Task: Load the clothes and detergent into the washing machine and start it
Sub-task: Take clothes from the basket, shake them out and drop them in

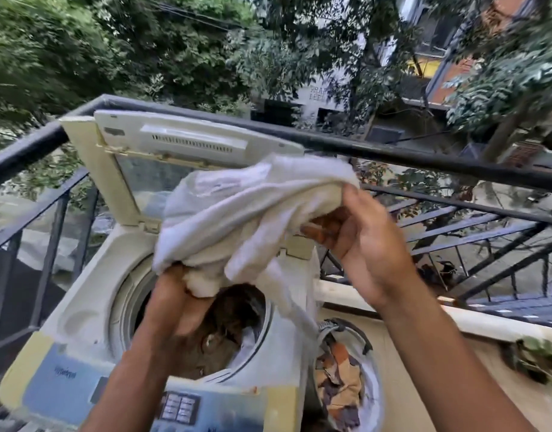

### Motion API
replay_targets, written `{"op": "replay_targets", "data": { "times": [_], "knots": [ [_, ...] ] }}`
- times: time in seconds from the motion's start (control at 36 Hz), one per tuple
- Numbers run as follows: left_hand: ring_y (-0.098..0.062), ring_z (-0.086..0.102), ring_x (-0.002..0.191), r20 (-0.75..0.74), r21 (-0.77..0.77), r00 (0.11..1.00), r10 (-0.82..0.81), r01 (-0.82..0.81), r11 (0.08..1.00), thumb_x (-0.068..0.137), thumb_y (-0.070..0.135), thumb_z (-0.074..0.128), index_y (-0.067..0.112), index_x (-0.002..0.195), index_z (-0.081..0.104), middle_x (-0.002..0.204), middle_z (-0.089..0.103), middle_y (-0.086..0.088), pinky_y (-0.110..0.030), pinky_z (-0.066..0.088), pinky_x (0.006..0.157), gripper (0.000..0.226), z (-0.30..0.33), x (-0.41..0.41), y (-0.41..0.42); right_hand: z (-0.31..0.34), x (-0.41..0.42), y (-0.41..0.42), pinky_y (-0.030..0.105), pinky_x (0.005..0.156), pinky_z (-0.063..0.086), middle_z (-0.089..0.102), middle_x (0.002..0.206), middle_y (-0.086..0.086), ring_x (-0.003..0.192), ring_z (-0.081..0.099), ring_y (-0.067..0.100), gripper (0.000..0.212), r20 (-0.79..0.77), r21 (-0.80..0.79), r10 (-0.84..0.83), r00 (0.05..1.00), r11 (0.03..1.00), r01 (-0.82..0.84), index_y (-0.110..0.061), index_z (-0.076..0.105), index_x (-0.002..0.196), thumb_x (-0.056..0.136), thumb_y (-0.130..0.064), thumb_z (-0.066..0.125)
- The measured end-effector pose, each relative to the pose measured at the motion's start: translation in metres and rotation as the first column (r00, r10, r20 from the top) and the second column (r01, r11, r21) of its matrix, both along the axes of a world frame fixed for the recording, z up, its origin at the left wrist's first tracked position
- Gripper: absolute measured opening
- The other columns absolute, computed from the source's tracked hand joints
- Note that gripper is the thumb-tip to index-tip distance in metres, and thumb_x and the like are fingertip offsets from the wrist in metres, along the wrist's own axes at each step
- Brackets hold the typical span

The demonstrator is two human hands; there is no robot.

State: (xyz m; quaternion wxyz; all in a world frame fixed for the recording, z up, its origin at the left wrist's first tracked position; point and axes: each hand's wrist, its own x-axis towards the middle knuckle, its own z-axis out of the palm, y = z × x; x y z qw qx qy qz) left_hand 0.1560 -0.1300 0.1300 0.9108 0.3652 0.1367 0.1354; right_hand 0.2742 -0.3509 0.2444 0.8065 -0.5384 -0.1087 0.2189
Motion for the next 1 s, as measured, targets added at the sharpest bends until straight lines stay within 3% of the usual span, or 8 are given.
{"op": "replay_targets", "data": {
  "times": [0.19,0.28,0.42,0.56,0.64,0.69,0.78,1.0],
  "knots": [
    [-0.043,0.032,0.151,-0.056,-0.077,0.990,0.126,-0.130,0.989,0.110,0.021,0.022,-0.001,0.156,0.038,0.159,0.040,-0.028,-0.053,0.014,0.128,0.053,0.024,-0.032,0.051,-0.087,-0.030,0.030,0.046,0.095,0.041,0.074,0.122,0.004,0.113,0.064,0.025,0.025,-0.319,-0.411,0.052,0.946,0.892,-0.188,-0.032,0.067,0.113,0.106,-0.046,0.048],
    [-0.044,0.030,0.147,-0.038,-0.191,0.999,0.012,-0.020,0.981,0.103,0.018,0.045,0.003,0.152,0.043,0.152,0.046,-0.025,-0.062,0.038,0.116,0.051,0.013,-0.027,0.063,-0.108,-0.040,0.051,0.049,0.089,0.042,0.071,0.120,0.005,0.104,0.061,0.029,0.029,-0.498,-0.248,0.139,0.856,0.923,-0.294,-0.035,0.063,0.123,0.105,-0.051,0.048],
    [-0.034,-0.028,0.155,-0.056,-0.374,0.993,-0.105,0.077,0.924,0.112,0.025,0.019,0.012,0.164,0.005,0.166,0.023,-0.027,-0.059,-0.014,0.124,0.055,0.010,-0.041,0.086,-0.119,-0.051,0.085,0.067,0.099,0.046,0.065,0.129,0.019,0.110,0.066,0.041,0.059,-0.607,0.157,0.355,0.711,0.931,-0.330,-0.019,0.061,0.141,0.098,-0.058,0.056],
    [-0.049,0.012,0.156,-0.067,-0.174,0.998,-0.010,-0.002,0.985,0.111,0.021,0.014,0.003,0.164,0.011,0.167,0.017,-0.031,-0.064,-0.003,0.126,0.056,-0.001,-0.047,0.105,-0.122,-0.051,0.114,0.060,0.114,0.042,0.062,0.138,0.021,0.132,0.058,0.042,0.050,-0.610,0.266,0.312,0.729,0.946,-0.183,-0.009,0.061,0.141,0.099,-0.035,0.061],
    [-0.044,0.054,0.134,-0.164,-0.075,0.984,0.064,-0.077,0.994,0.110,0.020,0.030,0.002,0.156,0.040,0.150,0.052,-0.028,-0.063,0.046,0.110,0.050,-0.016,-0.048,0.106,-0.130,-0.049,0.126,0.054,0.120,0.037,0.058,0.142,0.025,0.141,0.048,0.042,0.046,-0.579,0.200,0.245,0.778,0.967,-0.156,0.002,0.057,0.142,0.098,-0.013,0.054],
    [-0.039,0.065,0.107,-0.250,0.209,0.949,0.191,-0.140,0.968,0.101,0.024,0.049,0.013,0.129,0.071,0.122,0.068,-0.023,-0.049,0.062,0.085,0.037,-0.027,-0.053,0.114,-0.132,-0.046,0.132,0.054,0.117,0.041,0.059,0.139,0.028,0.134,0.054,0.044,0.047,-0.526,0.131,0.223,0.821,0.975,-0.181,0.006,0.055,0.141,0.096,-0.007,0.052],
    [-0.019,0.058,0.064,-0.333,0.459,0.886,0.324,-0.148,0.876,0.076,0.018,0.056,0.022,0.071,0.078,0.071,0.064,-0.010,-0.026,0.046,0.060,0.023,-0.035,-0.060,0.130,-0.139,-0.036,0.137,0.059,0.108,0.046,0.064,0.121,0.029,0.120,0.061,0.049,0.041,-0.449,-0.026,0.103,0.888,0.991,-0.128,0.011,0.058,0.132,0.092,0.004,0.055],
    [-0.024,0.072,0.102,-0.459,0.654,0.841,0.284,0.104,0.749,0.069,0.011,0.070,0.020,0.120,0.075,0.118,0.078,-0.006,-0.045,0.058,0.082,0.053,-0.056,-0.074,0.141,-0.167,-0.022,0.127,0.036,0.073,0.058,0.077,0.101,0.015,0.089,0.071,0.028,0.026,-0.310,-0.385,-0.096,0.946,0.922,-0.033,-0.008,0.074,0.106,0.092,0.007,0.057]
  ]
}}
